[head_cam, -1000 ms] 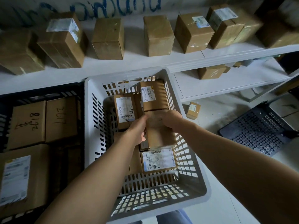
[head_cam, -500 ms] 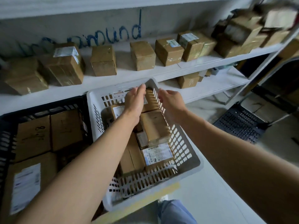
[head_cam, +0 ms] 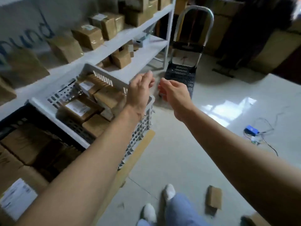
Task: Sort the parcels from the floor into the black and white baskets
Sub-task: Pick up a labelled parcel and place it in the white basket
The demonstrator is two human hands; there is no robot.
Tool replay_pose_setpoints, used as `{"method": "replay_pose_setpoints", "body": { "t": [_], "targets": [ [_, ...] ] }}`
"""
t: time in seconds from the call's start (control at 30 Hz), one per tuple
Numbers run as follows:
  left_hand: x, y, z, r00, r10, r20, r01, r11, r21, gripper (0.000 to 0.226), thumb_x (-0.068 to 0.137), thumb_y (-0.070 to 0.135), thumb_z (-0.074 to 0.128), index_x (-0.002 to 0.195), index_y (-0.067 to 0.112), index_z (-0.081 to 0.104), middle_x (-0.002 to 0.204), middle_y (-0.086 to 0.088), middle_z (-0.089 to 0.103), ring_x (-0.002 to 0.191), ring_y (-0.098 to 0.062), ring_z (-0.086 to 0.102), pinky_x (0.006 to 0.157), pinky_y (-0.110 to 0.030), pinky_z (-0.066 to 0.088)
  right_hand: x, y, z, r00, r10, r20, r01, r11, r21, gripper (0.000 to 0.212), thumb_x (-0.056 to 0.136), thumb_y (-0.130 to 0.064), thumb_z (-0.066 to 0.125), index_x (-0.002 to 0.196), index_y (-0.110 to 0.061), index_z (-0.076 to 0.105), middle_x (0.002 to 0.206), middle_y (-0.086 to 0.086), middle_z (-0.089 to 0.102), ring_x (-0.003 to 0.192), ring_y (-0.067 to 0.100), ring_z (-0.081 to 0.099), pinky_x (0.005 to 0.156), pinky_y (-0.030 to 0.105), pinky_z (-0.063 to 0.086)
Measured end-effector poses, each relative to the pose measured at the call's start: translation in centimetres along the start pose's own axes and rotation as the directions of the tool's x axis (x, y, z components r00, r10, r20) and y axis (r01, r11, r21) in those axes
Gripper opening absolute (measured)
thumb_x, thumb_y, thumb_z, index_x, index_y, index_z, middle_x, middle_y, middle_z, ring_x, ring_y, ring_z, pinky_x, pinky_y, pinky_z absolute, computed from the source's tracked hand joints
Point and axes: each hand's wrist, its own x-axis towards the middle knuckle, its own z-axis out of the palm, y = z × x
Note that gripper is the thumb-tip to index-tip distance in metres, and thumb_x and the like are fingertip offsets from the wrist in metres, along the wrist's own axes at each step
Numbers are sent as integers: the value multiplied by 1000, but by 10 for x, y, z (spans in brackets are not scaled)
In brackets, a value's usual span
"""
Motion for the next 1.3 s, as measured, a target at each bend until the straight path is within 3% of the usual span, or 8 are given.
{"method": "replay_pose_setpoints", "body": {
  "t": [0.13, 0.3, 0.47, 0.63, 0.77, 0.87, 1.03, 1.3],
  "targets": [
    [-39, -28, 82, 981, -51, 188, 48, 999, 16, 22, 96, 30, 49, 93, 13, 62, 96, -6, 63, 94, -18, 59, 90, -32, 46, -36, 28, -96, 975, 63, -212, -73, 996, -44, 34, 92, -29, 55, 89, 4, 65, 84, 21, 61, 80, 19, 51, 69, 40, 43],
    [-98, -75, 187, 887, -190, 421, 167, 982, 91, 25, 97, 32, 47, 98, 12, 61, 100, -5, 63, 94, -15, 58, 77, -25, 41, -95, 77, -219, 884, 190, -427, -215, 977, -9, 23, 94, -29, 52, 78, -16, 62, 97, 8, 67, 95, 21, 62, 89, 36, 49],
    [-164, -140, 285, 785, -338, 519, 227, 937, 267, 28, 96, 34, 45, 102, 11, 60, 100, -2, 63, 99, -17, 59, 78, -28, 41, -149, 142, -328, 755, 358, -549, -358, 927, 113, 23, 94, -28, 52, 83, -11, 63, 91, 6, 62, 89, 19, 57, 90, 36, 47],
    [-209, -233, 363, 723, -504, 473, 303, 846, 438, 23, 95, 31, 46, 90, 12, 58, 97, -5, 60, 94, -20, 57, 76, -29, 42, -175, 237, -411, 650, 521, -553, -490, 844, 220, 32, 93, -25, 52, 99, 5, 63, 89, 7, 59, 83, 18, 52, 94, 42, 47],
    [-222, -329, 397, 683, -603, 413, 333, 760, 559, 21, 94, 29, 47, 91, 10, 56, 94, -6, 58, 88, -20, 53, 68, -27, 40, -172, 331, -450, 560, 650, -514, -572, 752, 328, 22, 90, -23, 53, 72, -13, 57, 82, 7, 54, 77, 19, 46, 73, 31, 42],
    [-220, -408, 408, 658, -644, 389, 312, 704, 638, 16, 92, 26, 47, 90, 11, 53, 89, -7, 53, 81, -19, 47, 66, -31, 34, -165, 413, -467, 464, 746, -478, -613, 660, 435, 20, 88, -23, 52, 70, -14, 53, 79, 6, 55, 77, 19, 47, 89, 36, 49],
    [-212, -550, 415, 618, -698, 363, 285, 628, 724, 4, 91, 21, 46, 90, 17, 47, 88, -7, 43, 81, -17, 37, 58, -29, 25, -166, 555, -474, 309, 848, -431, -667, 516, 538, 21, 88, -27, 51, 83, -8, 59, 77, 4, 52, 77, 19, 46, 101, 52, 43],
    [-212, -746, 421, 548, -764, 341, 143, 487, 862, 6, 93, 19, 45, 89, 14, 46, 87, -8, 40, 74, -18, 33, 56, -30, 20, -159, 746, -465, 185, 930, -318, -702, 351, 620, 37, 93, -35, 51, 114, -5, 57, 93, 6, 52, 79, 19, 47, 96, 43, 48]
  ]
}}
